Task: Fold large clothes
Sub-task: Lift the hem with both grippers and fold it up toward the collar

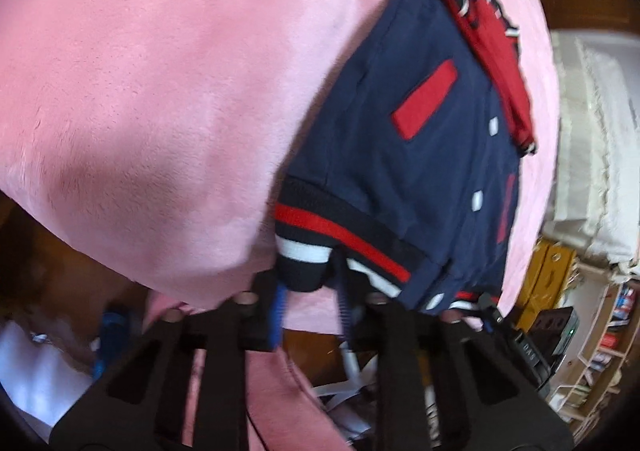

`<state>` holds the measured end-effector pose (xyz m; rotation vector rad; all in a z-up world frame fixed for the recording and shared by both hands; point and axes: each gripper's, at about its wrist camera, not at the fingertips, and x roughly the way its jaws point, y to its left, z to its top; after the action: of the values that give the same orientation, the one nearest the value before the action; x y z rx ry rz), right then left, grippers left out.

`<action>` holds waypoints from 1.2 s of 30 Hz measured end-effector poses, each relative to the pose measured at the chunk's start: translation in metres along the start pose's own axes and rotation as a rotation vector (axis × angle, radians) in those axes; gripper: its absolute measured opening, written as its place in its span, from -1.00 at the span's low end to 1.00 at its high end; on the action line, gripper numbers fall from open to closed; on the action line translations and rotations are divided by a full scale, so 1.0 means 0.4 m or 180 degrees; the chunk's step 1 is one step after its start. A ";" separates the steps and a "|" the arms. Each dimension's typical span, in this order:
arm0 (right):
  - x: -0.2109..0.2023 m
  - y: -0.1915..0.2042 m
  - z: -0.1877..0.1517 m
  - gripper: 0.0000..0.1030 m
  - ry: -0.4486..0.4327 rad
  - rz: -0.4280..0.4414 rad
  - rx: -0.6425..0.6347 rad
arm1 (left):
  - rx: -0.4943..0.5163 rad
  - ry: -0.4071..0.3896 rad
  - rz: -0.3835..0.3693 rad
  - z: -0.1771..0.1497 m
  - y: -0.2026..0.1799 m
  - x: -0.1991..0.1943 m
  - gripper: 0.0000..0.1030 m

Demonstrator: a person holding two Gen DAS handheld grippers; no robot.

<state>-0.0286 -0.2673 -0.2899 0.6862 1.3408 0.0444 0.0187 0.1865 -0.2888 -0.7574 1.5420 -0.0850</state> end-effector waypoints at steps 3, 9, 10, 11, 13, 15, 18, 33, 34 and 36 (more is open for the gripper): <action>-0.040 0.041 0.009 -0.75 -0.0046 0.0026 -0.0025 | 0.0127 -0.0145 -0.0023 -0.005 -0.027 -0.032 -0.85; -0.116 0.104 0.040 -0.75 -0.0156 0.0145 -0.0008 | -0.0002 -0.0339 -0.0400 0.018 -0.073 -0.143 -0.86; -0.128 0.112 0.047 -0.76 -0.0194 0.0171 0.0034 | 0.0007 -0.0370 -0.0411 0.027 -0.089 -0.159 -0.86; -0.143 0.118 0.056 -0.76 -0.0242 0.0217 0.0087 | 0.0026 -0.0402 -0.0420 0.039 -0.100 -0.179 -0.86; -0.180 0.123 0.078 -0.76 -0.0379 0.0342 0.0224 | 0.0057 -0.0479 -0.0473 0.075 -0.133 -0.210 -0.86; -0.216 0.128 0.104 -0.76 -0.0534 0.0472 0.0336 | 0.0055 -0.0511 -0.0574 0.113 -0.169 -0.230 -0.86; -0.255 0.143 0.156 -0.76 -0.0709 0.0614 0.0449 | 0.0048 -0.0511 -0.0720 0.165 -0.215 -0.243 -0.86; -0.205 0.257 0.557 -0.76 -0.0964 0.0468 0.0873 | 0.0139 -0.0569 -0.0724 0.565 -0.402 -0.183 -0.86; -0.189 0.257 0.577 -0.76 -0.0964 0.0432 0.0889 | 0.0131 -0.0565 -0.0697 0.589 -0.406 -0.168 -0.86; -0.150 0.250 0.621 -0.76 -0.0944 0.0416 0.0980 | 0.0125 -0.0532 -0.0619 0.641 -0.422 -0.133 -0.86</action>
<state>0.2144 -0.3179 -0.1732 0.9990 1.0247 -0.1569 0.3167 0.1812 -0.1983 -0.8600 1.3027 -0.1908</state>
